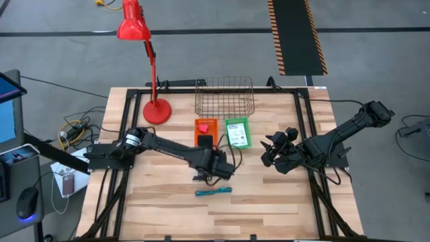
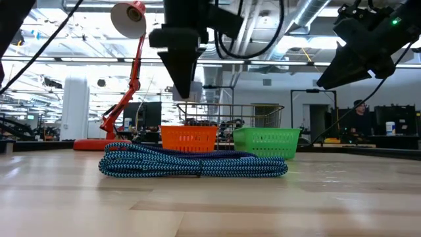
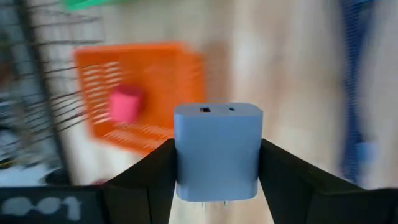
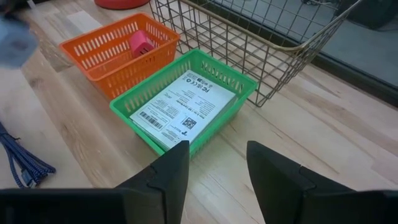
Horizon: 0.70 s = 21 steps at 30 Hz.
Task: Pick and place items into bin
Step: Put the white charger adapter into the orange bin
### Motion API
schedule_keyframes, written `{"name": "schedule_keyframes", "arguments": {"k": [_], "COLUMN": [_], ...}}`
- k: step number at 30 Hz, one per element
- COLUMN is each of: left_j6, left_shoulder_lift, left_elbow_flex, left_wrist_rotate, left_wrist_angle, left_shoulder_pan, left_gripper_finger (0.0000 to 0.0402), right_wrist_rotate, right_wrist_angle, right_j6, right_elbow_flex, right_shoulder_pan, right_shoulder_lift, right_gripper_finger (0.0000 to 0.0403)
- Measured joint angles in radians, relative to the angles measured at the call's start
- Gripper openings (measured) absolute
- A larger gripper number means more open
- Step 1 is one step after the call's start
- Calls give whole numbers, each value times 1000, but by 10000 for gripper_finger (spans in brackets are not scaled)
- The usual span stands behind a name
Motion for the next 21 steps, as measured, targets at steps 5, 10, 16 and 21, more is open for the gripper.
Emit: {"name": "schedule_keyframes", "arguments": {"k": [5,10,16,21], "left_j6": [51,116,174,178], "left_shoulder_lift": [-1,-1,-1,-1], "left_elbow_flex": [1,1,1,1], "left_wrist_rotate": [-78,-85,-84,-84], "left_wrist_angle": [-37,-28,-25,3], "left_shoulder_pan": [65,140,216,244], "left_gripper_finger": [178,178,179,197], "right_wrist_rotate": [0,0,-1,-2], "right_wrist_angle": [0,0,0,-4], "right_j6": [0,0,0,0], "right_elbow_flex": [0,0,0,0], "right_shoulder_pan": [0,0,0,0], "right_shoulder_lift": [0,0,0,0], "right_gripper_finger": [157,155,154,157]}}
